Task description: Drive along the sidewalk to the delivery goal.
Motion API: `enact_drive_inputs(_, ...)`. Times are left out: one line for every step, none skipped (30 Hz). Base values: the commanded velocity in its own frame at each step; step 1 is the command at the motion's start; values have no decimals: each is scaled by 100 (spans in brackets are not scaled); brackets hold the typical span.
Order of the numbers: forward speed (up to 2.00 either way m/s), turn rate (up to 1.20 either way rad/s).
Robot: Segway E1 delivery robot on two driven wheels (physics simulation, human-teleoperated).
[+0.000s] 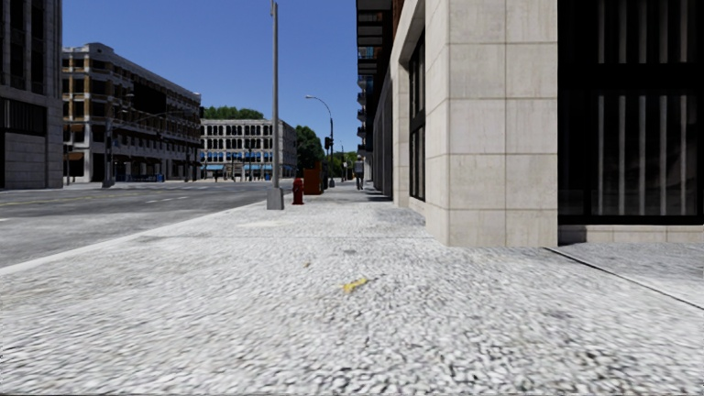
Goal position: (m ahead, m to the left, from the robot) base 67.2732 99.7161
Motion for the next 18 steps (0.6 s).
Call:
enact_drive_inputs(164,0)
enact_drive_inputs(164,0)
enact_drive_inputs(164,0)
enact_drive_inputs(164,0)
enact_drive_inputs(164,0)
enact_drive_inputs(166,0)
enact_drive_inputs(166,0)
enact_drive_inputs(200,0)
enact_drive_inputs(200,0)
enact_drive_inputs(200,0)
enact_drive_inputs(200,0)
enact_drive_inputs(200,0)
enact_drive_inputs(200,0)
enact_drive_inputs(200,0)
enact_drive_inputs(200,0)
enact_drive_inputs(200,0)
enact_drive_inputs(200,0)
enact_drive_inputs(200,0)
